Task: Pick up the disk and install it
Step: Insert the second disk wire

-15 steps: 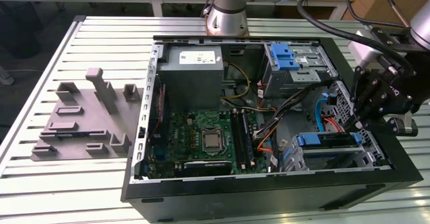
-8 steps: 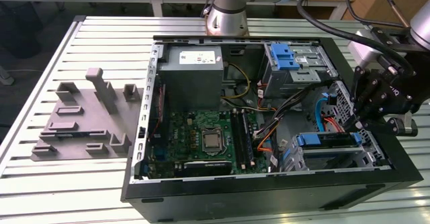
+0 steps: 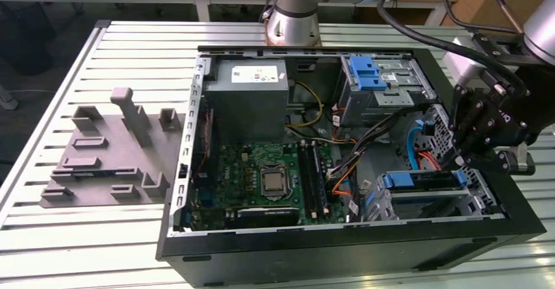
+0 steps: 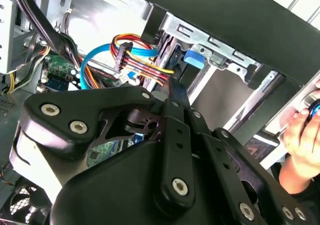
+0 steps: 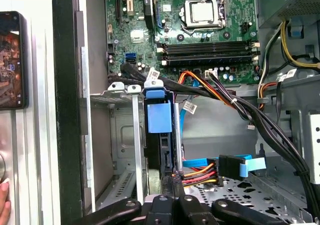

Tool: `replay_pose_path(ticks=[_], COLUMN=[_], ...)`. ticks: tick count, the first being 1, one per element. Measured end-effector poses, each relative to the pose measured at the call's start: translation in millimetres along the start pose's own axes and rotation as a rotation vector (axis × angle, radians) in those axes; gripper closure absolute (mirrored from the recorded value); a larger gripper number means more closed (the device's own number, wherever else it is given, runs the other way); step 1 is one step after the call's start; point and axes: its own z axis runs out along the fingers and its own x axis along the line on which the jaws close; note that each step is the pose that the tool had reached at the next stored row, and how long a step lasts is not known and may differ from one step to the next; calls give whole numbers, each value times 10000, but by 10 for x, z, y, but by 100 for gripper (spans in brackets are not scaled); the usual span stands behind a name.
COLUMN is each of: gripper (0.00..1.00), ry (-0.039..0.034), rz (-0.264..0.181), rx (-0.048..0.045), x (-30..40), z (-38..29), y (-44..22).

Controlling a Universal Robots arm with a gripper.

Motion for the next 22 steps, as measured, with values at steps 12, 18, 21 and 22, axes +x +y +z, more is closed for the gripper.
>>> replay_pose_path(ticks=[12, 18, 21, 22], gripper=[89, 89, 89, 89], ry=[-4, -4, -2, -4], rz=[-1, 0, 0, 0], rx=[21, 23, 23, 23], x=[10, 12, 14, 14], z=[-131, -209, -266, -278], y=[120, 146, 153, 156])
